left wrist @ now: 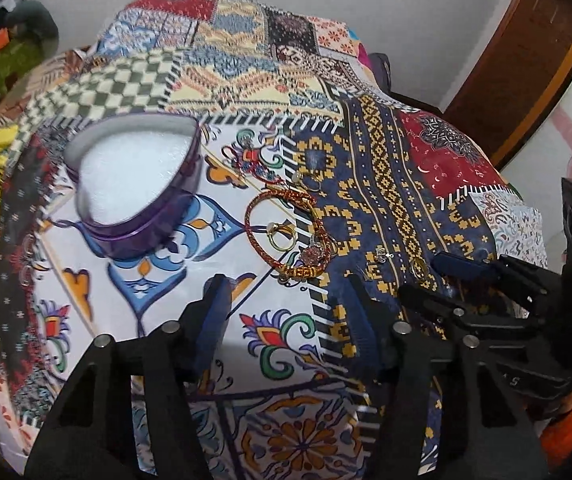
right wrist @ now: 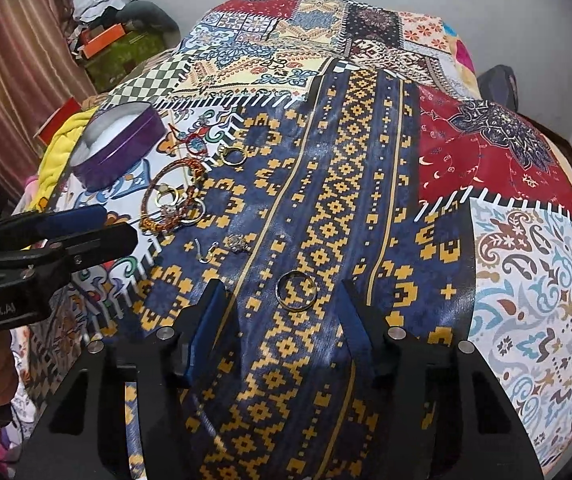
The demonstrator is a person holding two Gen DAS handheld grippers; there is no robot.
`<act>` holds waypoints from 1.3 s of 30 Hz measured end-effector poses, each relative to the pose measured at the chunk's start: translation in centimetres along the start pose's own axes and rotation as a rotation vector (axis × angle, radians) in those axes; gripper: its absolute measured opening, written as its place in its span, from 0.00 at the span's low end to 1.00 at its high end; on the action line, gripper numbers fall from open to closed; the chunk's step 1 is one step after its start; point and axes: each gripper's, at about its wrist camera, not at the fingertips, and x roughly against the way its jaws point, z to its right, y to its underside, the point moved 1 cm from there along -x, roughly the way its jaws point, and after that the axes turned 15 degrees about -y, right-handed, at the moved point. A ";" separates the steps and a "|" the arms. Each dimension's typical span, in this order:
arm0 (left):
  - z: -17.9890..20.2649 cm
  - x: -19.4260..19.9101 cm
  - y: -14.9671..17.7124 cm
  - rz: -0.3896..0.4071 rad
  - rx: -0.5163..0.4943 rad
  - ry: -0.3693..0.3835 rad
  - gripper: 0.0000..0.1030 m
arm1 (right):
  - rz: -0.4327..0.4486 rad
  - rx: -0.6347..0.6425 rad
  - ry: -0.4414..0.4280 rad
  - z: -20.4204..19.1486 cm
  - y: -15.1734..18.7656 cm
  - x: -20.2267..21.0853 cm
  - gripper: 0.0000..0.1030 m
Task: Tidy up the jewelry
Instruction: 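Move both grippers down toward the scattered jewelry beside the purple box, then grasp the beaded bracelet with the left gripper while the right gripper grasps a silver ring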
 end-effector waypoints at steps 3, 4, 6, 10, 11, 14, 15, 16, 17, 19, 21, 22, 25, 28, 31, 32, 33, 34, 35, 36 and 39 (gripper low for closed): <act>0.2 -0.8 -0.1 -0.015 0.001 0.021 0.52 | 0.005 0.009 0.015 -0.2 0.1 -0.3 0.51; 0.3 -0.9 -0.2 -0.012 -0.005 0.020 0.52 | 0.008 0.014 0.017 -0.3 0.2 -0.3 0.51; 0.7 -1.1 -0.3 -0.004 -0.020 0.018 0.52 | 0.013 0.015 0.016 0.0 0.0 -0.3 0.50; 1.9 -1.9 -0.3 0.021 -0.070 -0.019 0.52 | 0.019 0.008 0.011 0.3 0.0 -0.3 0.37; 2.3 -2.0 -0.2 0.033 -0.093 -0.036 0.52 | 0.022 0.005 0.013 0.4 0.0 -0.3 0.36; 3.3 -1.9 0.2 0.071 -0.149 -0.080 0.52 | 0.028 -0.001 0.021 0.4 -0.1 -0.3 0.31; 3.6 -1.9 0.3 0.079 -0.165 -0.090 0.52 | 0.030 -0.005 0.023 0.5 -0.1 -0.3 0.27; 3.7 -1.9 0.3 0.083 -0.175 -0.096 0.47 | 0.032 -0.009 0.023 0.5 0.0 -0.3 0.24; 3.8 -1.9 0.2 0.085 -0.182 -0.094 0.37 | 0.034 -0.016 0.019 0.7 -0.1 -0.2 0.22; 3.6 -2.0 0.0 0.079 -0.182 -0.091 0.29 | 0.037 -0.028 0.010 0.9 -0.1 -0.1 0.20; 3.5 -2.0 -0.2 0.072 -0.180 -0.090 0.25 | 0.039 -0.033 0.006 0.9 -0.1 0.1 0.20; 3.6 -1.9 -0.2 0.069 -0.179 -0.090 0.22 | 0.039 -0.034 0.005 0.9 0.0 0.1 0.20; 3.4 -1.6 -0.2 0.059 -0.166 -0.078 0.21 | 0.040 -0.039 -0.005 0.9 0.0 0.3 0.20; 3.1 -0.7 -0.2 0.072 -0.153 -0.078 0.20 | 0.045 -0.047 -0.011 1.0 0.0 0.6 0.19; 2.8 0.4 -0.4 0.091 -0.143 -0.075 0.20 | 0.058 -0.051 -0.016 1.0 0.0 1.3 0.19; 2.8 0.9 -0.4 0.100 -0.141 -0.076 0.20 | 0.064 -0.050 -0.016 1.0 0.0 1.5 0.19; 2.7 1.3 -0.4 0.108 -0.140 -0.077 0.20 | 0.068 -0.048 -0.015 0.9 -0.1 1.7 0.19; 2.7 1.7 -0.5 0.118 -0.138 -0.080 0.20 | 0.073 -0.047 -0.014 0.9 -0.1 1.9 0.19; 2.6 2.2 -0.6 0.130 -0.134 -0.081 0.20 | 0.078 -0.045 -0.015 0.8 -0.3 2.2 0.19; 2.5 2.7 -0.5 0.143 -0.127 -0.082 0.20 | 0.084 -0.042 -0.015 0.7 -0.4 2.4 0.19; 1.9 4.1 -0.8 0.177 -0.104 -0.084 0.20 | 0.099 -0.027 -0.012 0.1 -0.7 3.1 0.19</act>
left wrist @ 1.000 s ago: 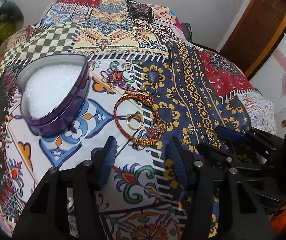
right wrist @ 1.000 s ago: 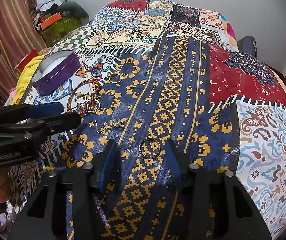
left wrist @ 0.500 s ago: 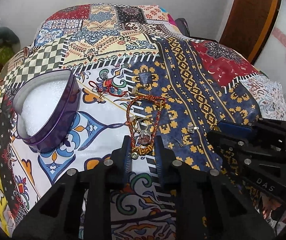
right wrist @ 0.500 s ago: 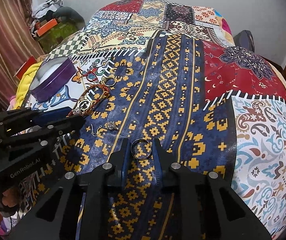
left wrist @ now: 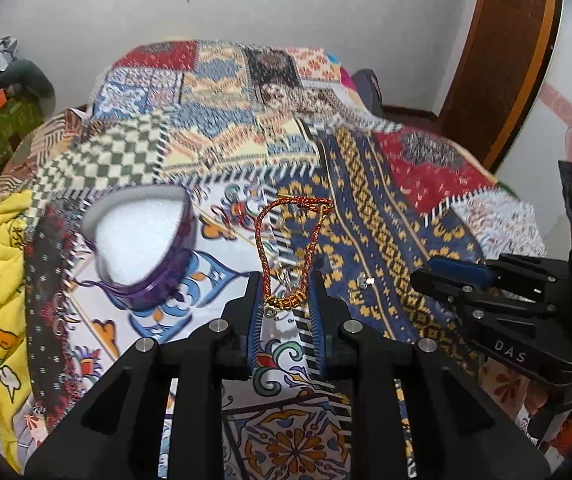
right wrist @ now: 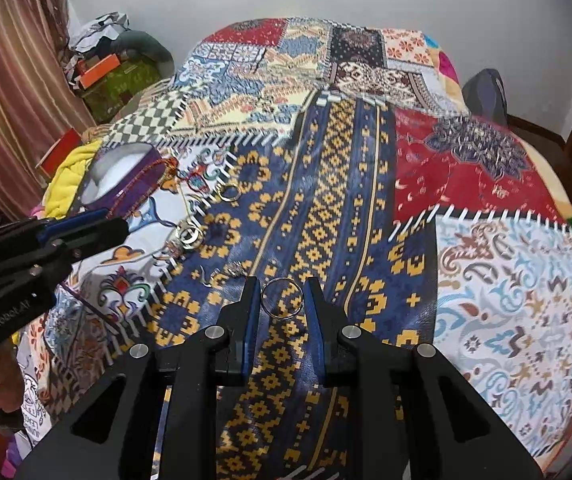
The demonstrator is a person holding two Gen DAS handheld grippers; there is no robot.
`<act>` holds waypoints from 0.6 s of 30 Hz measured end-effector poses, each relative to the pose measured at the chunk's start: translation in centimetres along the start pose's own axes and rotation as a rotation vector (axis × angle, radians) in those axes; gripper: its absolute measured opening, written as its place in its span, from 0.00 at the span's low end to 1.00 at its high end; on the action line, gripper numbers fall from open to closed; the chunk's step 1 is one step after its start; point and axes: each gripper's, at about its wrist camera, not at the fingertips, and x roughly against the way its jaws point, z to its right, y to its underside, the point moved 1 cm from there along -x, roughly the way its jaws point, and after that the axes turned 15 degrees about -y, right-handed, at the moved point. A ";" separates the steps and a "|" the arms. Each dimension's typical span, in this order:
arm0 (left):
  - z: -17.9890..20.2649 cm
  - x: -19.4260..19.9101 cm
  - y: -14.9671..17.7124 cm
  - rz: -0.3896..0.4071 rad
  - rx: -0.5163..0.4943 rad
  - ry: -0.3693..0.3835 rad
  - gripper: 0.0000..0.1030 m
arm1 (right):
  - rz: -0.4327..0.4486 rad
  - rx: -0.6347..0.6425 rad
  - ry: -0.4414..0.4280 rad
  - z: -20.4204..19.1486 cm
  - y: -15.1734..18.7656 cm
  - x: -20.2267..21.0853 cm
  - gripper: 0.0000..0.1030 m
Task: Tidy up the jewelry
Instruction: 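Grasp the beaded bracelet with the left gripper while the right gripper grasps a silver ring, then lower the bracelet into the heart box with the left gripper while the right drops the ring in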
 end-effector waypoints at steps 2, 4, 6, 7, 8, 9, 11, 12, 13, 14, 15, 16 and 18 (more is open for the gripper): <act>-0.5 0.9 -0.3 0.021 0.020 -0.006 0.20 | 0.011 0.018 0.004 -0.6 -0.3 0.4 0.19; -1.1 1.6 -0.5 0.040 0.035 -0.012 0.20 | 0.018 0.030 0.003 -1.0 -0.7 0.6 0.19; -1.9 2.3 -0.7 0.060 0.051 -0.018 0.20 | 0.026 0.045 0.000 -1.6 -1.2 0.8 0.19; -2.4 2.7 -0.8 0.070 0.062 -0.022 0.20 | 0.031 0.052 0.000 -1.9 -1.4 0.8 0.19; -2.8 2.9 -0.9 0.079 0.069 -0.026 0.20 | 0.036 0.062 -0.003 -2.2 -1.9 0.8 0.19; -3.3 3.1 -1.1 0.088 0.077 -0.031 0.20 | 0.041 0.069 -0.004 -2.5 -2.1 0.8 0.19; -4.3 3.5 -1.3 0.105 0.093 -0.045 0.20 | 0.053 0.086 -0.010 -3.3 -3.0 0.6 0.19; -4.8 3.6 -1.4 0.110 0.101 -0.051 0.20 | 0.058 0.093 -0.013 -3.6 -3.4 0.5 0.19; -5.3 3.6 -1.6 0.115 0.109 -0.057 0.20 | 0.063 0.102 -0.018 -4.0 -3.9 0.3 0.19; -5.8 3.7 -1.7 0.119 0.116 -0.063 0.20 | 0.068 0.109 -0.022 -4.5 -4.2 0.3 0.19; -6.3 3.6 -1.8 0.124 0.121 -0.071 0.20 | 0.073 0.116 -0.026 -4.8 -4.7 0.1 0.19; -6.7 3.6 -2.0 0.128 0.126 -0.078 0.20 | 0.076 0.123 -0.031 -5.1 -5.0 0.0 0.19; -7.7 3.4 -2.1 0.133 0.137 -0.090 0.20 | 0.084 0.140 -0.041 -5.9 -5.8 -0.5 0.19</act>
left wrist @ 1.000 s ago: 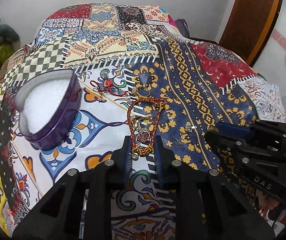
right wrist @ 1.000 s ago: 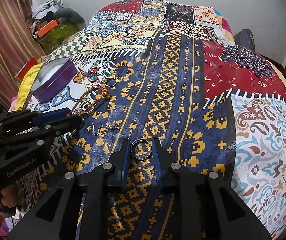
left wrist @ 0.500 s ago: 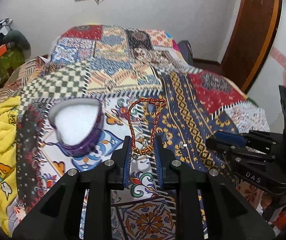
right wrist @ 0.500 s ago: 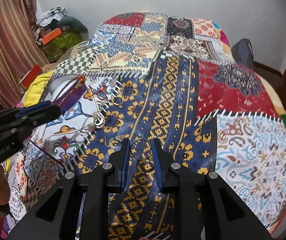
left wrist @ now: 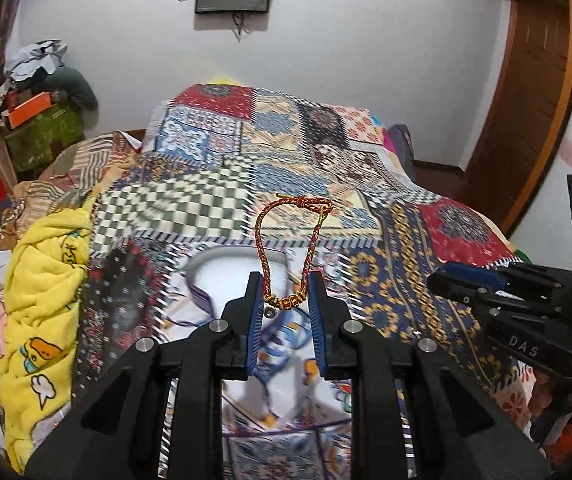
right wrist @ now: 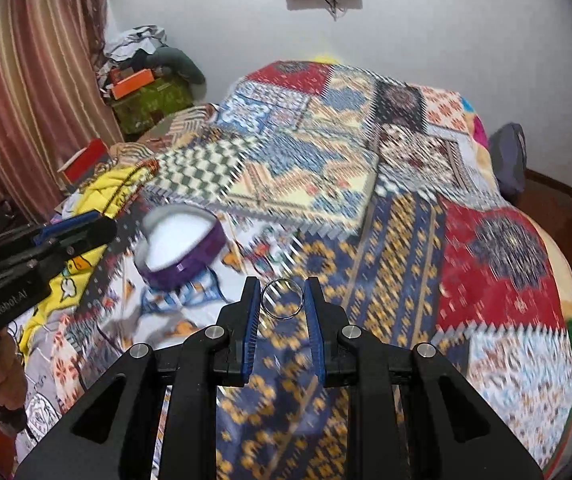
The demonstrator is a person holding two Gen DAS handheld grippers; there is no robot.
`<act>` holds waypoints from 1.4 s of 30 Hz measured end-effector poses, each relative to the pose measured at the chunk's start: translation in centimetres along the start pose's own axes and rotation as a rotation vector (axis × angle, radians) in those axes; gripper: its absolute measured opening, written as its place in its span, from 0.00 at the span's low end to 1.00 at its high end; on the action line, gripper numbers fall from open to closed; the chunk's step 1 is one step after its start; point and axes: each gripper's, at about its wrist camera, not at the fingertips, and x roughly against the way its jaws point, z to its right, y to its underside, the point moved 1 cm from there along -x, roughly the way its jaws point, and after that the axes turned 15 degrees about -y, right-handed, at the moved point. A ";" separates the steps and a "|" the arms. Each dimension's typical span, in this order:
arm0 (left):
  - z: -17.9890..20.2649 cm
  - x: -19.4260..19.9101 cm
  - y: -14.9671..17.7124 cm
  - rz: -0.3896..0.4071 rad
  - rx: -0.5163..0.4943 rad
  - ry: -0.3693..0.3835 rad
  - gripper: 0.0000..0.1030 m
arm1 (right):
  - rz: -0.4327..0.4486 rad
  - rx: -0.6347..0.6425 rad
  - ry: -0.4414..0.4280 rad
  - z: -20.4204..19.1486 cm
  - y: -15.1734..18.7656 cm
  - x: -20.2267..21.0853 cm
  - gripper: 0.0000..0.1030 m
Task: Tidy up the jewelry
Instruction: 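Lower the bracelet into the heart box with the left gripper while the right drops the ring in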
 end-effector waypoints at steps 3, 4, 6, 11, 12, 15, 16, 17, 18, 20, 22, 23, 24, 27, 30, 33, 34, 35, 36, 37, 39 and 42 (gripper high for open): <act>-1.2 -0.6 -0.2 0.000 0.016 -0.012 0.20 | 0.006 0.024 -0.018 -0.9 -1.1 -0.9 0.19; -1.5 -0.9 -0.3 -0.003 0.021 -0.015 0.20 | 0.006 0.031 -0.027 -1.2 -1.5 -1.4 0.19; -1.9 -1.4 -0.3 -0.009 0.024 -0.014 0.20 | 0.006 0.042 -0.038 -1.6 -2.0 -1.9 0.19; -2.5 -3.0 -0.2 -0.029 0.018 -0.012 0.20 | 0.004 0.075 -0.065 -2.9 -3.1 -3.5 0.19; -2.5 -3.4 -0.1 -0.035 0.016 -0.009 0.20 | 0.003 0.079 -0.069 -3.1 -3.3 -3.8 0.20; -2.6 -4.6 0.2 -0.064 0.015 0.008 0.20 | -0.006 0.089 -0.087 -3.7 -3.9 -4.8 0.19; -2.6 -5.0 0.2 -0.074 0.014 0.015 0.20 | -0.009 0.091 -0.091 -3.8 -3.9 -5.0 0.20; -2.6 -5.3 0.3 -0.080 0.013 0.020 0.20 | -0.015 0.094 -0.098 -3.9 -4.1 -5.4 0.20; -2.6 -5.6 0.3 -0.086 0.011 0.025 0.20 | -0.019 0.095 -0.102 -4.0 -4.2 -5.7 0.19; -2.7 -6.2 0.4 -0.098 0.009 0.042 0.20 | -0.031 0.098 -0.111 -4.1 -4.4 -6.4 0.19; -2.6 -6.6 0.4 -0.107 0.005 0.051 0.20 | -0.040 0.099 -0.118 -4.2 -4.6 -6.9 0.19; -2.7 -6.9 0.4 -0.111 0.003 0.055 0.20 | -0.047 0.099 -0.123 -4.2 -4.7 -7.3 0.19; -2.8 -7.1 0.5 -0.114 0.002 0.059 0.20 | -0.051 0.099 -0.127 -4.2 -4.7 -7.5 0.20; -2.9 -7.6 0.4 -0.124 -0.003 0.073 0.20 | -0.069 0.096 -0.136 -4.1 -5.1 -8.2 0.19; -2.9 -8.1 0.4 -0.130 -0.014 0.077 0.20 | -0.088 0.093 -0.154 -4.1 -5.5 -9.0 0.19; -2.9 -8.4 0.4 -0.135 -0.026 0.087 0.20 | -0.113 0.086 -0.173 -3.9 -5.6 -9.8 0.19; -2.9 -8.4 0.4 -0.136 -0.031 0.088 0.20 | -0.120 0.082 -0.179 -3.9 -5.6 -10.0 0.19; -2.8 -8.5 0.4 -0.137 -0.035 0.089 0.20 | -0.127 0.078 -0.186 -3.9 -5.7 -10.2 0.19; -2.8 -8.6 0.4 -0.138 -0.038 0.089 0.20 | -0.136 0.073 -0.194 -3.9 -5.7 -10.5 0.19; -2.8 -8.6 0.4 -0.138 -0.039 0.089 0.20 | -0.141 0.069 -0.198 -3.8 -5.6 -10.6 0.19; -2.8 -8.6 0.5 -0.135 -0.042 0.087 0.20 | -0.153 0.063 -0.205 -3.8 -5.5 -11.0 0.19; -2.8 -8.5 0.6 -0.138 -0.045 0.091 0.21 | -0.173 0.059 -0.218 -3.8 -5.4 -11.4 0.19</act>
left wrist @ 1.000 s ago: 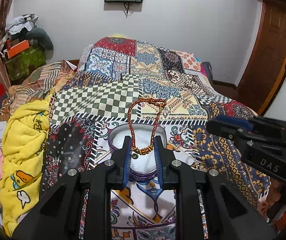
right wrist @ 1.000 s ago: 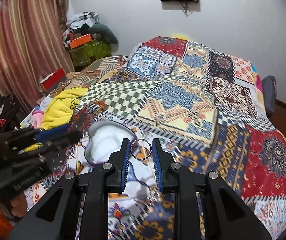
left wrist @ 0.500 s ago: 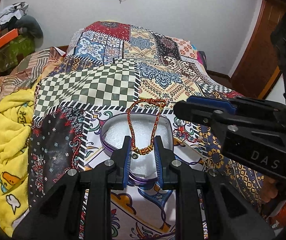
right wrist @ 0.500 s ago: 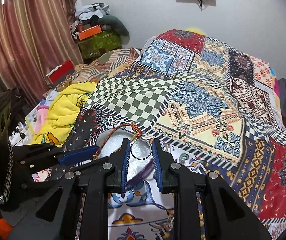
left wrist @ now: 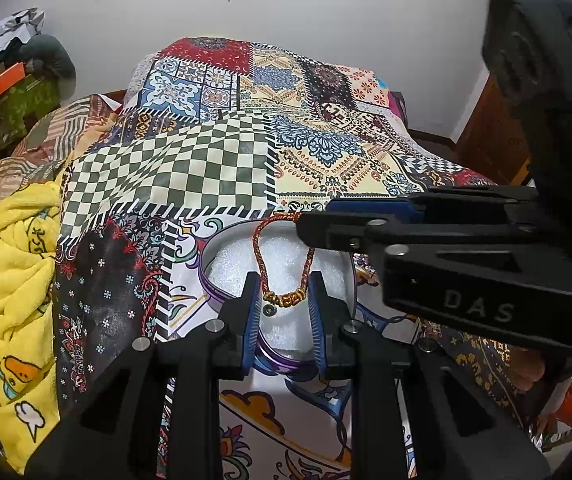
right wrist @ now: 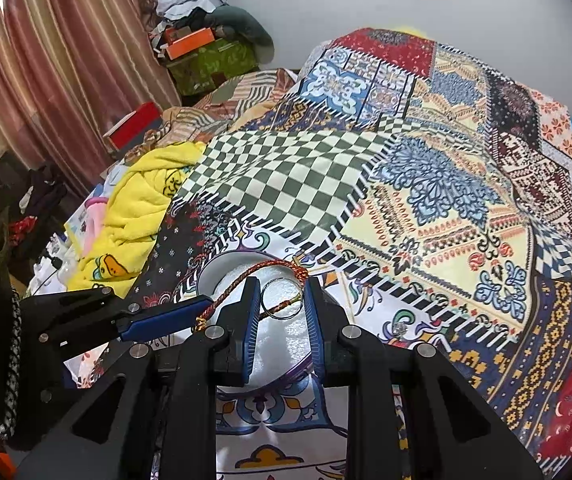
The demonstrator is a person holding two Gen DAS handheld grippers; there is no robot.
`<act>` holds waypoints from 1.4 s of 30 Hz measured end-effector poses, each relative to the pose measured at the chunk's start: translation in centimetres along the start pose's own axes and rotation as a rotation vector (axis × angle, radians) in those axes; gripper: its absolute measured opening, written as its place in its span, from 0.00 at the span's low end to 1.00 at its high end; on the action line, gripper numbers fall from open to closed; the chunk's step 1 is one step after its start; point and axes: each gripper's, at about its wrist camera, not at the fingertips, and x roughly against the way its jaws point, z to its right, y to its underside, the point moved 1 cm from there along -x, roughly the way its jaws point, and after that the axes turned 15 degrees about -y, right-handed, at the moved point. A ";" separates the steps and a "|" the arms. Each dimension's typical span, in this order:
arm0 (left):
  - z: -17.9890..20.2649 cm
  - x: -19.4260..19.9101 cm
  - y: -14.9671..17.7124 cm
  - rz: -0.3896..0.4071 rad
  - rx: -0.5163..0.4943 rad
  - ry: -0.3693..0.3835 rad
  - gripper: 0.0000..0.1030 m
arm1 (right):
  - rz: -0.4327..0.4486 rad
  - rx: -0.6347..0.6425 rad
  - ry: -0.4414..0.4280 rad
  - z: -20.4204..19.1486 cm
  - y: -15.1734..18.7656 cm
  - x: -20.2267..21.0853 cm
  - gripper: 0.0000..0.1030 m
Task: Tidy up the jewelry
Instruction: 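Lower the bracelet into the heart box with the left gripper while the right drops the ring in, then move both open grippers back to the remaining jewelry on the quilt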
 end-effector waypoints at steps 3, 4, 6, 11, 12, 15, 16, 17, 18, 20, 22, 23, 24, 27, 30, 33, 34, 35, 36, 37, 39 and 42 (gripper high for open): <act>-0.2 0.3 0.2 0.007 0.003 -0.010 0.31 | -0.016 -0.002 -0.006 0.1 -0.1 -0.3 0.19; -0.2 0.4 0.2 0.010 0.004 -0.014 0.34 | -0.018 -0.002 -0.003 0.1 -0.1 -0.4 0.20; -0.4 0.5 0.3 0.015 0.005 -0.019 0.36 | -0.026 -0.003 -0.010 0.1 -0.1 -0.4 0.20; -0.6 0.6 0.5 0.010 0.008 -0.029 0.36 | -0.048 -0.003 -0.023 -0.1 -0.1 -0.6 0.21; -0.6 0.7 0.5 0.009 0.008 -0.031 0.36 | -0.056 -0.005 -0.028 -0.1 -0.1 -0.7 0.26; -0.6 0.9 0.6 0.006 0.011 -0.035 0.36 | -0.042 -0.016 -0.026 -0.2 -0.1 -0.2 0.44; -0.7 1.0 0.7 0.006 0.012 -0.039 0.36 | -0.035 -0.016 -0.024 -0.2 -0.1 0.1 0.45; -0.7 1.1 0.7 0.006 0.013 -0.043 0.36 | -0.021 -0.015 -0.017 -0.3 -0.2 0.5 0.45; -0.7 1.3 0.7 0.007 0.016 -0.047 0.36 | -0.012 -0.016 -0.012 -0.3 -0.3 0.9 0.45; -0.9 1.7 0.6 0.009 0.024 -0.052 0.36 | 0.014 -0.021 -0.001 -0.3 -0.4 2.0 0.45; -1.1 2.3 0.5 0.015 0.035 -0.060 0.36 | 0.033 -0.022 0.013 -0.4 -0.4 2.9 0.45; -1.2 2.6 0.4 0.019 0.041 -0.064 0.36 | 0.045 -0.020 0.026 -0.4 -0.4 3.6 0.45; -1.3 3.0 0.3 0.024 0.045 -0.067 0.36 | 0.057 -0.017 0.041 -0.5 -0.3 4.3 0.45; -1.4 4.4 0.0 0.044 0.059 -0.075 0.36 | 0.089 -0.005 0.079 -0.9 0.2 6.3 0.45; -1.2 5.7 -0.3 0.061 0.067 -0.076 0.36 | 0.114 0.009 0.121 -1.2 1.0 8.0 0.45; -0.6 6.9 -0.3 0.069 0.070 -0.072 0.37 | 0.120 0.019 0.157 -1.3 2.1 9.5 0.45; -0.3 7.4 -0.3 0.073 0.068 -0.069 0.38 | 0.120 0.018 0.167 -1.3 2.5 9.9 0.46; 0.0 7.7 -0.2 0.075 0.064 -0.068 0.39 | 0.121 0.015 0.176 -1.2 2.9 10.3 0.46; 0.3 8.0 -0.1 0.077 0.058 -0.067 0.40 | 0.122 0.012 0.186 -1.1 3.2 10.7 0.46; 0.7 8.3 0.0 0.078 0.052 -0.065 0.41 | 0.123 0.007 0.200 -0.9 3.8 11.1 0.46; 1.7 8.7 0.4 0.075 0.037 -0.058 0.41 | 0.121 -0.004 0.216 -0.5 4.6 11.7 0.46; 2.9 8.9 1.0 0.062 0.024 -0.043 0.41 | 0.107 -0.031 0.233 0.4 6.2 12.4 0.46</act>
